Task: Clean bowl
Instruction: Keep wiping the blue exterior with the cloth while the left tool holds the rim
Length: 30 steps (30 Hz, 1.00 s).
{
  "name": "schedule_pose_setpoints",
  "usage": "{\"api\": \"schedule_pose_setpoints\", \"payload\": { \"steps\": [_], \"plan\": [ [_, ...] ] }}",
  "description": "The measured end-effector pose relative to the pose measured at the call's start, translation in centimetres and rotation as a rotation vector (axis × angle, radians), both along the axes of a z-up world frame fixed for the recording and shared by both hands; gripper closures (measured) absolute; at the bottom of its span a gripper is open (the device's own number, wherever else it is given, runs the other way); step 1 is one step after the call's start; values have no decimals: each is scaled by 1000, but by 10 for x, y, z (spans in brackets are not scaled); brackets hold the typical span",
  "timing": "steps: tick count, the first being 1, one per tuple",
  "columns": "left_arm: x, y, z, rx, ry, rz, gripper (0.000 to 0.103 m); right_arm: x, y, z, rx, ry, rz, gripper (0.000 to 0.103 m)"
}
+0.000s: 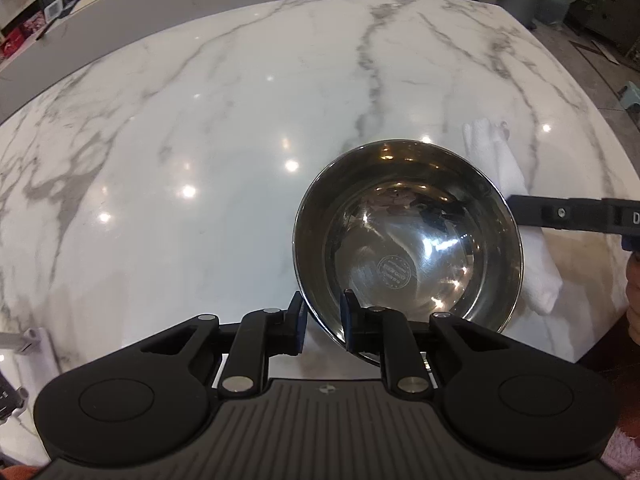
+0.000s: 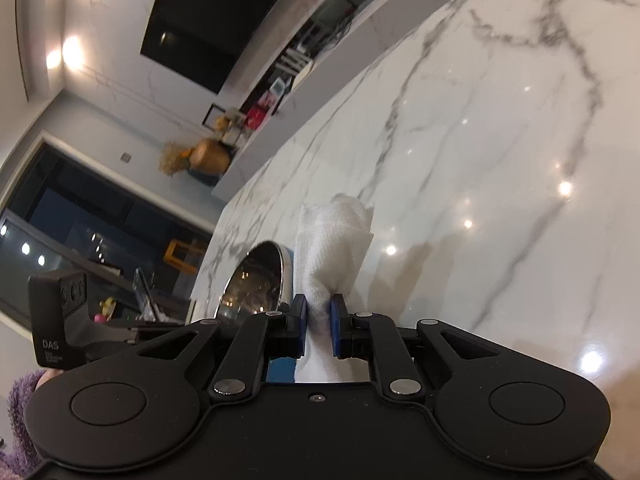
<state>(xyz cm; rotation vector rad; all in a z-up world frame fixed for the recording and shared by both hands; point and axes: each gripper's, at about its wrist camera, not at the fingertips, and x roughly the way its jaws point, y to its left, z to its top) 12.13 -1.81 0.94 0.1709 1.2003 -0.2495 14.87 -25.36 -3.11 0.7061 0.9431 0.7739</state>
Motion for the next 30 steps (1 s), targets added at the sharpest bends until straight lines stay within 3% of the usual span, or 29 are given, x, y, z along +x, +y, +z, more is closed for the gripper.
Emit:
{"api": "schedule_pose_setpoints", "payload": {
  "steps": [4, 11, 18, 23, 30],
  "plan": [
    [4, -3, -1, 1, 0, -18, 87, 2, 2, -1, -19, 9, -4, 92],
    [15, -10, -3, 17, -3, -46, 87, -1, 19, -14, -171, 25, 50, 92],
    [20, -10, -6, -1, 15, -2, 87, -5, 17, -16, -175, 33, 53, 92],
    [17, 1, -9, -37, 70, 97, 66, -4, 18, -15, -176, 33, 54, 92],
    [9, 6, 0, -56, 69, 123, 67, -2, 18, -13, -177, 33, 55, 92]
  ]
}}
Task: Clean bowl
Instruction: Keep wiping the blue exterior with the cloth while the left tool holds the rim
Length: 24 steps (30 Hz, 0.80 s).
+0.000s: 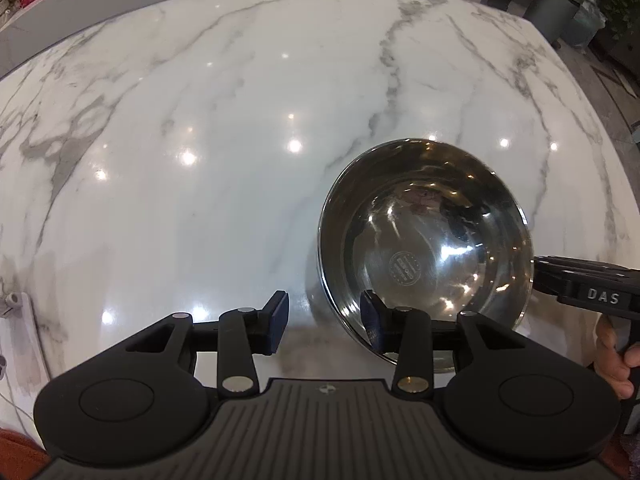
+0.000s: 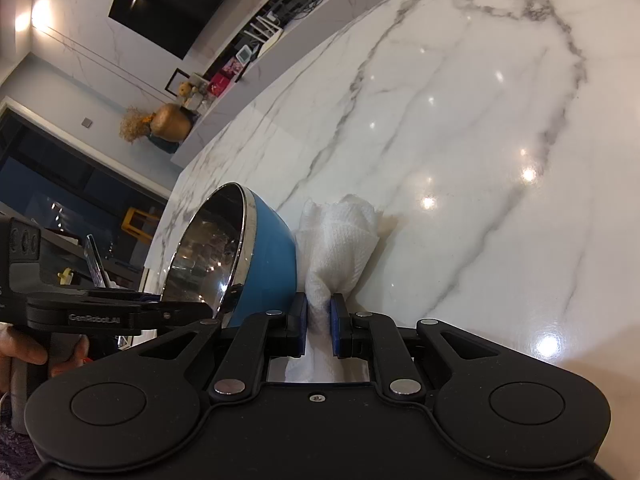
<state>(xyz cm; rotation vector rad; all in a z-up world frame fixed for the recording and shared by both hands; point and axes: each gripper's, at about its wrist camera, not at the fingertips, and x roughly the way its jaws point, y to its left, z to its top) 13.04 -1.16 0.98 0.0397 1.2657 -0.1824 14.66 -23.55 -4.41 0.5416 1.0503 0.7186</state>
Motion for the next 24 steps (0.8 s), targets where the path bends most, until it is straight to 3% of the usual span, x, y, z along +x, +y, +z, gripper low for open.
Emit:
{"api": "schedule_pose_setpoints", "payload": {
  "steps": [2, 5, 11, 15, 20, 24],
  "plan": [
    [-2, -2, 1, 1, -13, -24, 79, 0, 0, 1, 0, 0, 0, 92],
    [-4, -6, 2, 8, -24, -59, 86, -2, -1, 3, 5, -3, -3, 92],
    [1, -11, 1, 56, -31, -95, 90, -1, -11, 9, 66, -25, -47, 92],
    [5, -10, 2, 84, -34, -105, 92, 0, -22, 15, 173, -50, -81, 92],
    [7, -10, 1, 97, -49, -115, 92, 1, -21, 15, 167, -44, -69, 92],
    [9, -3, -3, 49, -58, -91, 92, 2, -16, 12, 151, -27, -64, 92]
  ]
}}
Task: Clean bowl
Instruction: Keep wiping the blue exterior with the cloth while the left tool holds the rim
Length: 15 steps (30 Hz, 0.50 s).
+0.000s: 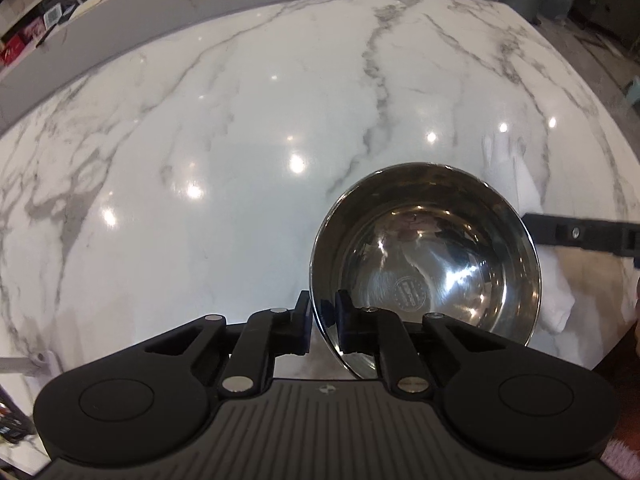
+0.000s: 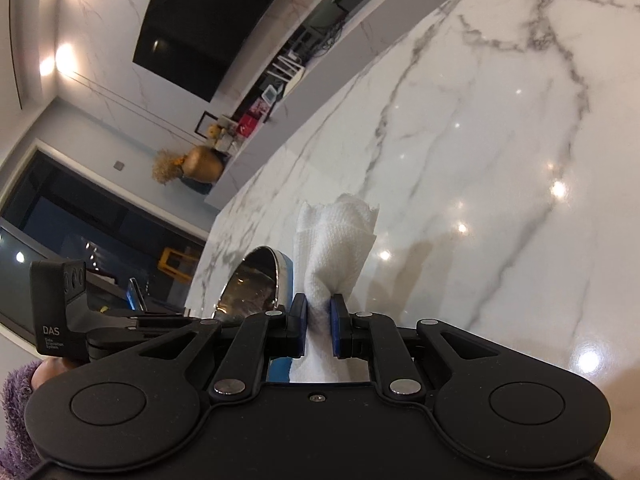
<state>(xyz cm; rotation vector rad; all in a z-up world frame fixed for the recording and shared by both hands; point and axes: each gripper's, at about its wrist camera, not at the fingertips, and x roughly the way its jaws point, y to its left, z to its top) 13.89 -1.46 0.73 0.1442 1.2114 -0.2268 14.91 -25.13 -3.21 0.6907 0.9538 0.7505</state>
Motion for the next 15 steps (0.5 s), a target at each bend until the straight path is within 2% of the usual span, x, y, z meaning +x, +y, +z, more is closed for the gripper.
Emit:
{"api": "schedule_pose_setpoints", "payload": {
  "steps": [7, 15],
  "plan": [
    [2, 4, -2, -29, -8, 9, 92, 2, 6, -6, -23, 27, 7, 92],
    [4, 1, -2, -13, -6, 11, 92, 3, 15, -12, -67, 40, 30, 92]
  ]
}}
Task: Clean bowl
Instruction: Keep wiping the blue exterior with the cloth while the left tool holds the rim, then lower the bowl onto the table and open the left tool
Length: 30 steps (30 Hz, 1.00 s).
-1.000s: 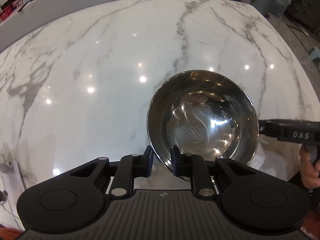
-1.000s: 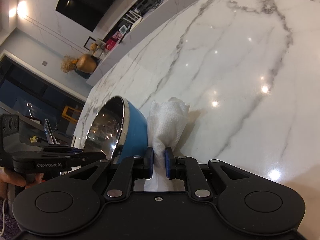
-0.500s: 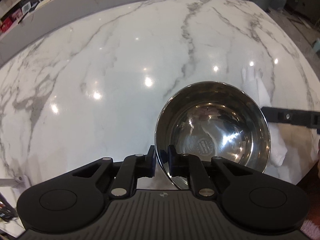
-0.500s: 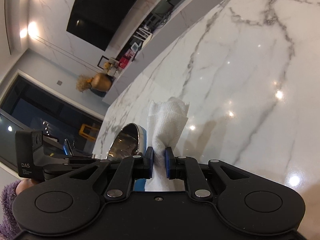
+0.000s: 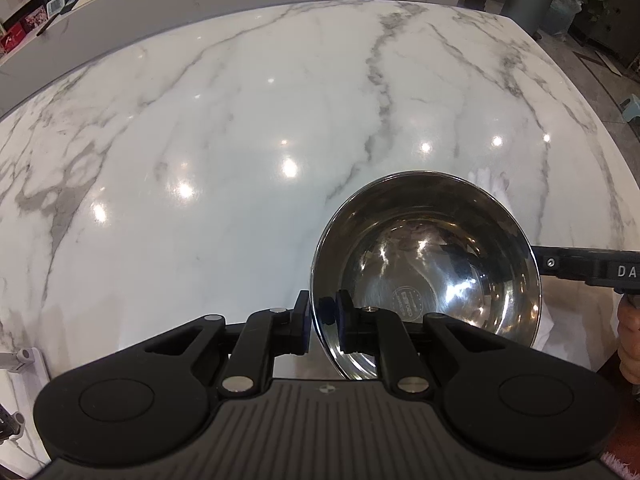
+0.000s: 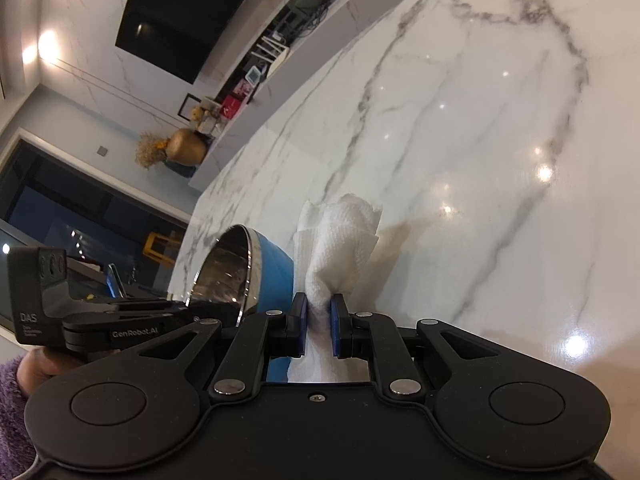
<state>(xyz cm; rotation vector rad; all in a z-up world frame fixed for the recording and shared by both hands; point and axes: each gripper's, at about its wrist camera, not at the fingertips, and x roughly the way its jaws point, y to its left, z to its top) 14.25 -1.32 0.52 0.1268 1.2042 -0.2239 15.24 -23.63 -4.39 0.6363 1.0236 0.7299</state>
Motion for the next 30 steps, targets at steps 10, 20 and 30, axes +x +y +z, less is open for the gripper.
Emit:
{"api": "schedule_pose_setpoints", "payload": {
  "steps": [10, 20, 30],
  "plan": [
    [0, 3, 0, -23, 6, 43, 92, 0, 8, -4, -43, -2, 28, 92],
    [-11, 20, 29, -130, -79, 108, 66, -8, -10, 19, -203, -139, -113, 92],
    [-32, 31, 40, -312, -192, 155, 28, -28, 18, 22, -460, -332, -74, 91]
  ]
}}
